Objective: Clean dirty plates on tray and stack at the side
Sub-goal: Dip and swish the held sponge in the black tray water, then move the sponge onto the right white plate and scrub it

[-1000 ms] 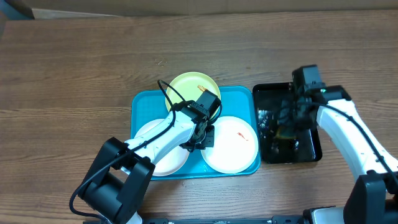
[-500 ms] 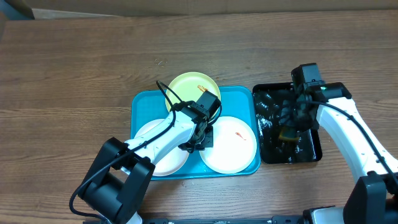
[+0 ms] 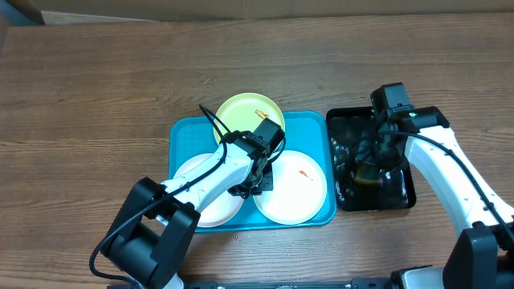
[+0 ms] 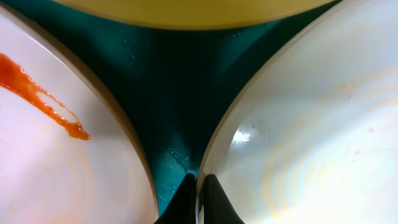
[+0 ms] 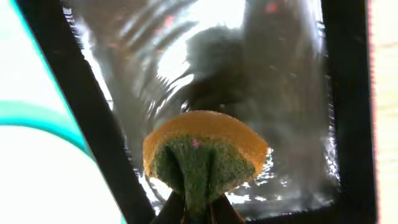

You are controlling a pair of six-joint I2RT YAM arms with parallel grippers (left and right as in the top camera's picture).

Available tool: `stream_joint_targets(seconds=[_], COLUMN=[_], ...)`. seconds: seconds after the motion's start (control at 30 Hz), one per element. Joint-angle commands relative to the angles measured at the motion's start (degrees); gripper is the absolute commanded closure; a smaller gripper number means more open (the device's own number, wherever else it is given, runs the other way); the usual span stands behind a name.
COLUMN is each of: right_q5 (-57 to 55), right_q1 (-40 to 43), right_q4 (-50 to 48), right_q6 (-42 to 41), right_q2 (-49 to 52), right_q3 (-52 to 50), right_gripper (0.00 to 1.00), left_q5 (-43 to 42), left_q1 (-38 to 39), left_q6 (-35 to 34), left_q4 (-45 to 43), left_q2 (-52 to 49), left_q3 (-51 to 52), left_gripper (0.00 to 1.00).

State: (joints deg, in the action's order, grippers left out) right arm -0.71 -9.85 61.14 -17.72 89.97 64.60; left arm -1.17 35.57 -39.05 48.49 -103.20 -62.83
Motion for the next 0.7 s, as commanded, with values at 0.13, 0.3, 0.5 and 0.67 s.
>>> stream_joint_targets(seconds=[0.13,0.3,0.5,0.67], right_q5=[-0.9,-6.0,6.9,14.7], right_q1=[-2.2,-2.7,-5.4,-6.1], right_q4=[-0.5,0.2,-2.4,-5.8], right_q6=[-4.3,-7.8,5.1,5.2], right_q2=[-0.2,-0.2,-0.2,-0.2], right_q3=[0.9,1.0,1.0,1.0], right_gripper=[0.96,0.96,0.96,0.96], left_q5=[1.6,1.6,1.4,1.1], left_q1=[-0.1,-0.1,-0.1,-0.4], left_q6=[-1.3,-1.2,-1.2,-1.2], left_q4=[-0.2,-0.1,-0.4,-0.5], left_q2=[-0.4,-0.4,-0.4,-0.4], left_q3=[-0.8,-0.8,-0.8,-0.8], left_gripper=[0.96,0.96,0.96,0.96])
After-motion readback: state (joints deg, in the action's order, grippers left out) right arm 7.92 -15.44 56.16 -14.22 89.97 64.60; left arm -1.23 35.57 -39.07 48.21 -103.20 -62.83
